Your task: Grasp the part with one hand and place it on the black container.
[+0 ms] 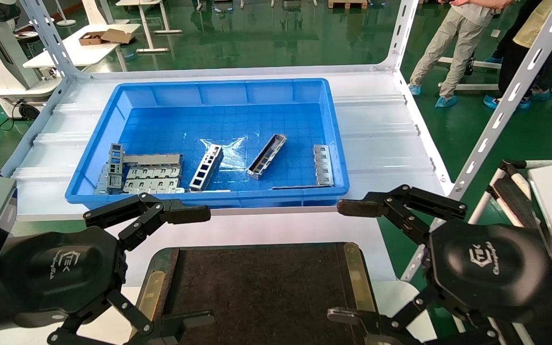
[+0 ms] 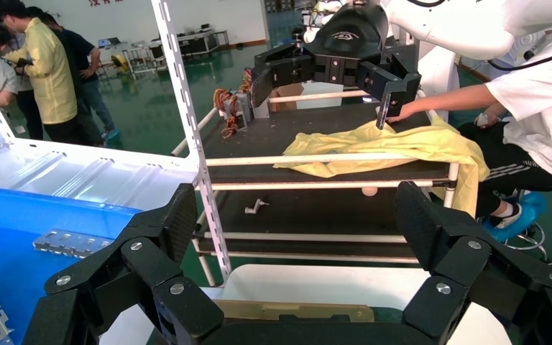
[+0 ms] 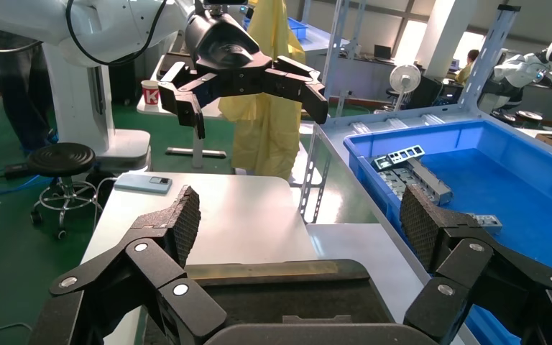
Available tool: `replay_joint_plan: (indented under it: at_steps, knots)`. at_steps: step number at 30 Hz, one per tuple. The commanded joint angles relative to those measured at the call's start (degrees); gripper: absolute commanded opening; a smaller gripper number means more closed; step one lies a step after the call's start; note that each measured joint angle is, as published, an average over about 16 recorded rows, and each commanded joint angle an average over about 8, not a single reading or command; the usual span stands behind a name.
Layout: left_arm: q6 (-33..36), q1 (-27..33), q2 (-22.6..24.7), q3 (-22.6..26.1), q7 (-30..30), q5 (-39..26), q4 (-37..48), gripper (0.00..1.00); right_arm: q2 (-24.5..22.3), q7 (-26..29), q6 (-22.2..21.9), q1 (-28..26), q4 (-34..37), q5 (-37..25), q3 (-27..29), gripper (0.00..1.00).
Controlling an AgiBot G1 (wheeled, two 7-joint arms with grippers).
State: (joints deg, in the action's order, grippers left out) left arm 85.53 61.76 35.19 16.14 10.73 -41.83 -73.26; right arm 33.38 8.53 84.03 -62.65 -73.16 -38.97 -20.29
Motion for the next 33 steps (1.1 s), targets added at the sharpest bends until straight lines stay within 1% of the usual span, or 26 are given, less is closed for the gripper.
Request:
replay_joint_plan:
  at_steps: [1,23,28,33]
  knots:
    - [0.00,0.00,0.00,0.00,0.00,0.00,0.00,1.00,0.00,0.00,0.00,0.00,0.00,0.00,0.00,1.00]
    - [-0.43,0.13,0.06,-0.07,-0.24,-0.28,0.07,1.00,0.00,-0.01,0.01,0.00,0.01,0.00,0.00,1.00]
    - [-2.50,0.36,0.41,-0.06,-0.78,-1.80,0.03,1.00,0.01,-0.01,0.02,-0.01,0.03,0.00,-0.01,1.00]
    - [-6.33,0.86,1.72,0.28,-0.81,-4.10,-0.07,1.00,0.01,-0.02,0.02,-0.02,0.04,0.00,-0.02,1.00]
